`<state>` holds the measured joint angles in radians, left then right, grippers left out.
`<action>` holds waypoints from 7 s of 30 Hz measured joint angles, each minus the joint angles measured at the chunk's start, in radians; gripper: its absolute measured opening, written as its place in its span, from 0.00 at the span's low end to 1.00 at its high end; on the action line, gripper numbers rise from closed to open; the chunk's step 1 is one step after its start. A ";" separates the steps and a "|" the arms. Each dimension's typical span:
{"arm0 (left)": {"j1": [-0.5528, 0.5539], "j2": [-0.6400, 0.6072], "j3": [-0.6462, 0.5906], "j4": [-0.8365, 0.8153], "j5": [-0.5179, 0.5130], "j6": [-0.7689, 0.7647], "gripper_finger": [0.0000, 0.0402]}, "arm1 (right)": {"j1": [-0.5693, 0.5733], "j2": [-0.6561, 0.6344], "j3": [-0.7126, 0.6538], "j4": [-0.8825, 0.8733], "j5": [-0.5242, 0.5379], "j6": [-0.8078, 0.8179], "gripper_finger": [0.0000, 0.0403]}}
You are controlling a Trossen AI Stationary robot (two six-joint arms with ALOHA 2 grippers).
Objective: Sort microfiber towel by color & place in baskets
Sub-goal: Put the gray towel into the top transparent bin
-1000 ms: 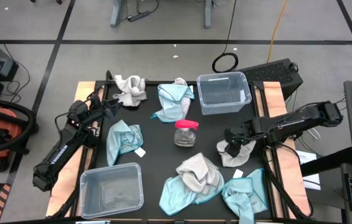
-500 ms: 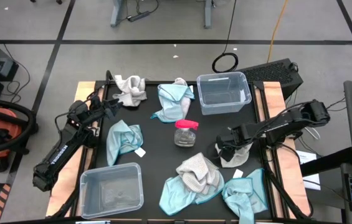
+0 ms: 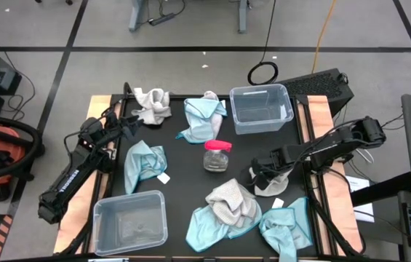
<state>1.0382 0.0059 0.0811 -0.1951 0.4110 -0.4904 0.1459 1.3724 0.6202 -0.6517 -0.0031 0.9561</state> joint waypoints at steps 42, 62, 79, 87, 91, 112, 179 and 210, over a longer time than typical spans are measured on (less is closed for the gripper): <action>0.000 0.000 0.000 0.000 0.000 0.000 0.65 | -0.332 -0.123 0.897 -0.268 0.402 -0.721 0.00; 0.000 0.000 0.000 0.000 0.000 0.000 0.65 | -0.599 -0.122 1.090 -0.114 0.417 -1.032 0.00; 0.000 0.000 0.000 0.000 0.000 0.000 0.65 | -0.723 -0.033 1.091 -0.319 0.364 -1.031 0.00; 0.000 0.000 0.000 0.000 0.000 0.000 0.65 | -0.751 0.051 1.091 -0.432 0.360 -1.029 0.00; 0.000 0.000 0.000 0.000 0.000 0.000 0.65 | -0.764 0.090 1.091 -0.496 0.321 -1.028 0.01; 0.000 0.000 0.000 0.000 0.000 0.000 0.65 | -0.809 0.162 1.073 -0.618 0.184 -1.021 0.02; 0.000 0.000 0.000 0.164 -0.084 -0.152 0.65 | -0.809 -0.128 0.942 -0.476 -0.097 -0.943 0.54; -0.001 0.858 0.538 -0.087 -0.257 0.374 0.65 | -0.620 -0.185 0.943 -0.428 -0.159 -0.915 0.54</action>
<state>1.0374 0.8639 0.6188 -0.2825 0.1544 -0.1169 -0.4736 1.1877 1.5627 -1.0792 -0.1619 0.0414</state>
